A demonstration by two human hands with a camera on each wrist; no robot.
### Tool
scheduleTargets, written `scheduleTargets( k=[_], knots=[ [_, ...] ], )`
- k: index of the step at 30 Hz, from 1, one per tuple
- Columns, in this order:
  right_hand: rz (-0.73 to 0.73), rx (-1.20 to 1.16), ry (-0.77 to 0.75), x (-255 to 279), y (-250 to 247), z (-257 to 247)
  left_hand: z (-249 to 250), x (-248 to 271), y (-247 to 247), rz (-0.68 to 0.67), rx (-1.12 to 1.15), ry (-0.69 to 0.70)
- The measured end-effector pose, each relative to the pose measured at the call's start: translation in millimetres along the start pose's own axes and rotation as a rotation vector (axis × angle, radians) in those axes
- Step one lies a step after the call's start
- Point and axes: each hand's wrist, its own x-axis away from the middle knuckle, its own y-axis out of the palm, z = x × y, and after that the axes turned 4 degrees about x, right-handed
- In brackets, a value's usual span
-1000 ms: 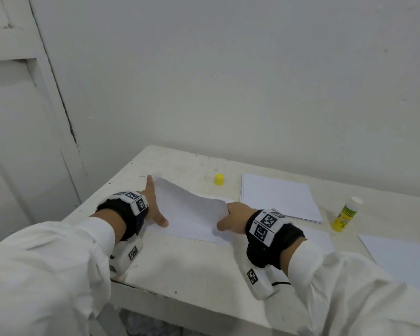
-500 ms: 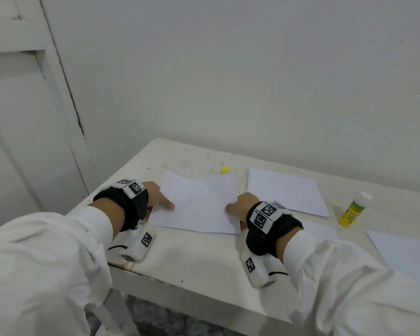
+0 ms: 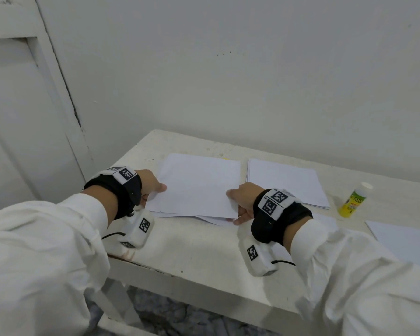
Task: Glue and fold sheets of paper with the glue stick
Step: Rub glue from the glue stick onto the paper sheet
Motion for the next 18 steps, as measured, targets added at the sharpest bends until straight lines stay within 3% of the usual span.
scheduleTargets(
  k=[5, 7, 10, 13, 18],
  knots=[
    [-0.011, -0.072, 0.021, 3, -1, -1, 5, 18, 3, 0.100, -0.189, 0.079],
    [-0.036, -0.174, 0.016, 5, -7, 5, 7, 17, 5, -0.005, -0.061, 0.086],
    [0.029, -0.253, -0.027, 10, -22, 22, 16, 22, 12, -0.026, 0.107, 0.142],
    [0.108, -0.259, -0.077, 19, -44, 49, 35, 38, 31, -0.029, 0.086, 0.260],
    [0.185, -0.287, -0.007, 49, -86, 108, 65, 59, 89, -0.239, -0.108, 0.378]
  ],
)
